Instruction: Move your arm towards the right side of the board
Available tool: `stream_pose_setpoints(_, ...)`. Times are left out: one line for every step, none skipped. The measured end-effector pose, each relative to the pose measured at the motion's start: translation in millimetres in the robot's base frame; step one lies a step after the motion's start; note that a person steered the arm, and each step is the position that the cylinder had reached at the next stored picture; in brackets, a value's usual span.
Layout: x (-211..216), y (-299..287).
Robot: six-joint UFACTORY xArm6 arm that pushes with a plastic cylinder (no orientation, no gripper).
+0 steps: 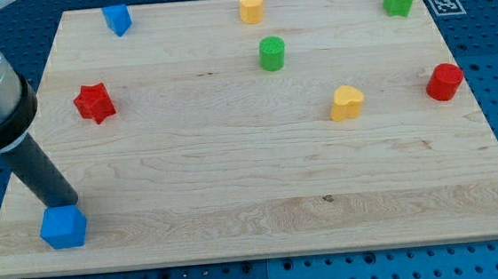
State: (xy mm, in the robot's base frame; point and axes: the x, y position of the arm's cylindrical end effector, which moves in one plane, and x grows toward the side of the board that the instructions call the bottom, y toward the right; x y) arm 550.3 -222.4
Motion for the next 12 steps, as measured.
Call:
stream_pose_setpoints(-11.7, 8.1)
stream_pose_setpoints(-13.3, 12.1)
stream_pose_setpoints(-16.0, 31.4)
stream_pose_setpoints(-16.0, 58.2)
stream_pose_setpoints(-16.0, 64.6)
stream_pose_setpoints(-16.0, 84.1)
stream_pose_setpoints(-16.0, 110.2)
stream_pose_setpoints(-16.0, 146.4)
stream_pose_setpoints(-16.0, 161.1)
stream_pose_setpoints(-16.0, 167.1)
stream_pose_setpoints(-16.0, 195.7)
stream_pose_setpoints(-16.0, 237.1)
